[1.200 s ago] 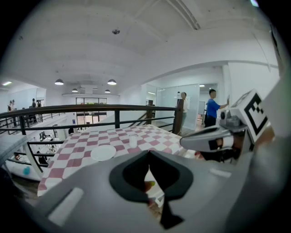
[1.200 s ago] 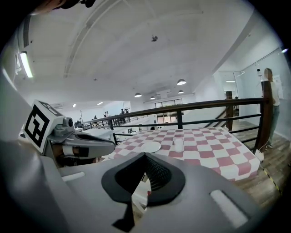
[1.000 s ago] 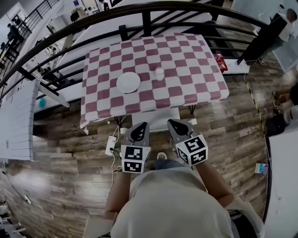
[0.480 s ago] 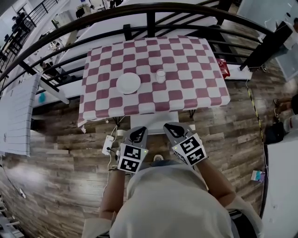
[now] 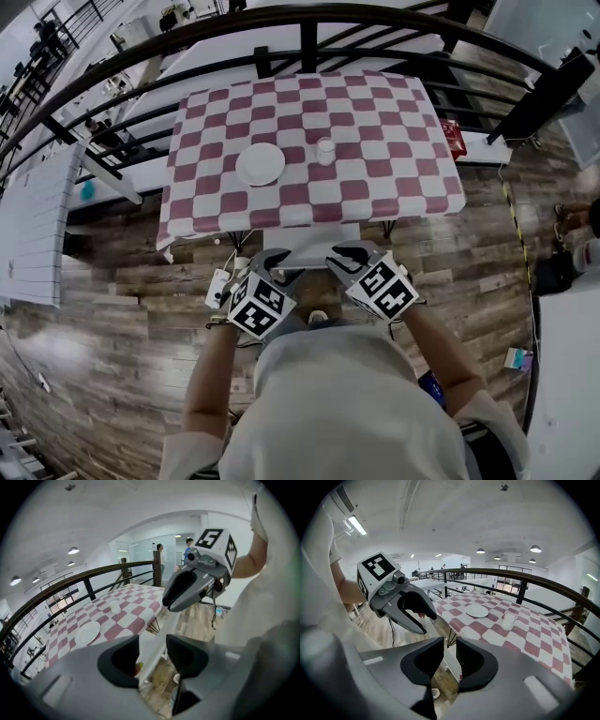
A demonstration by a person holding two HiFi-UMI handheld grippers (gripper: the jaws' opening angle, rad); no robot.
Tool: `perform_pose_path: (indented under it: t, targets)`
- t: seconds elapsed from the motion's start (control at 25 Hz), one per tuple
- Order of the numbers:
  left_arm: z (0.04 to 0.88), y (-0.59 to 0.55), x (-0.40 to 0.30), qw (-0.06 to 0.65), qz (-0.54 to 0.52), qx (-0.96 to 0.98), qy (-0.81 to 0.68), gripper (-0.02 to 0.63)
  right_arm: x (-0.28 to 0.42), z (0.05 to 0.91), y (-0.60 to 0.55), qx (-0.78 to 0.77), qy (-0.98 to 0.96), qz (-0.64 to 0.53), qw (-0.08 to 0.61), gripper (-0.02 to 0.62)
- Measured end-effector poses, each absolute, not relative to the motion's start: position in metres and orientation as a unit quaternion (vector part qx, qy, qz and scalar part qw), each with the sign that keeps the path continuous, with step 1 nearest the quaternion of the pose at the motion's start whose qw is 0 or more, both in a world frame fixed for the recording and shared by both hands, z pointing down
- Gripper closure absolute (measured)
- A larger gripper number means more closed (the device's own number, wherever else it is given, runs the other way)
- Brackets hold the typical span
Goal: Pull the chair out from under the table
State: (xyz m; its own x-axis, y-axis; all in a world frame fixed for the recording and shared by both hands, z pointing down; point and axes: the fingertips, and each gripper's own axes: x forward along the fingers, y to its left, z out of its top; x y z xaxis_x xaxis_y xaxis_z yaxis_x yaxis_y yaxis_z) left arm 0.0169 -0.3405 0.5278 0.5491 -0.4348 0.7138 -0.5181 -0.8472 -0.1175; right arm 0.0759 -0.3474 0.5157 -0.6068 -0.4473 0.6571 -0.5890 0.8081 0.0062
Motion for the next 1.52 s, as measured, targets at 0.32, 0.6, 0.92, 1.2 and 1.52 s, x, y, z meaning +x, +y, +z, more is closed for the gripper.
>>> perform_pose_path:
  t: [0.32,0.6,0.92,1.2,1.52]
  targets:
    - [0.541,-0.338,0.026,0.010,0.440,0.875,-0.200,0.402,0.073,0.527,-0.342,0.225,-0.887,0.077,0.395,0.495]
    - [0.553,-0.341,0.030,-0.013,0.473,0.864,-0.172,0.402,0.069,0.536,-0.340,0.181,-0.883,0.057,0.429,0.476]
    - [0.570,-0.338,0.032,-0.019,0.504,0.852,-0.139,0.403,0.064,0.556,-0.332,0.119,-0.867,0.038,0.483,0.459]
    - [0.579,-0.339,0.036,-0.032,0.523,0.843,-0.122,0.413,0.063,0.570,-0.336,0.093,-0.850,0.015,0.518,0.460]
    - [0.594,-0.342,0.039,-0.040,0.549,0.829,-0.097,0.413,0.062,0.586,-0.340,0.066,-0.833,-0.001,0.549,0.460]
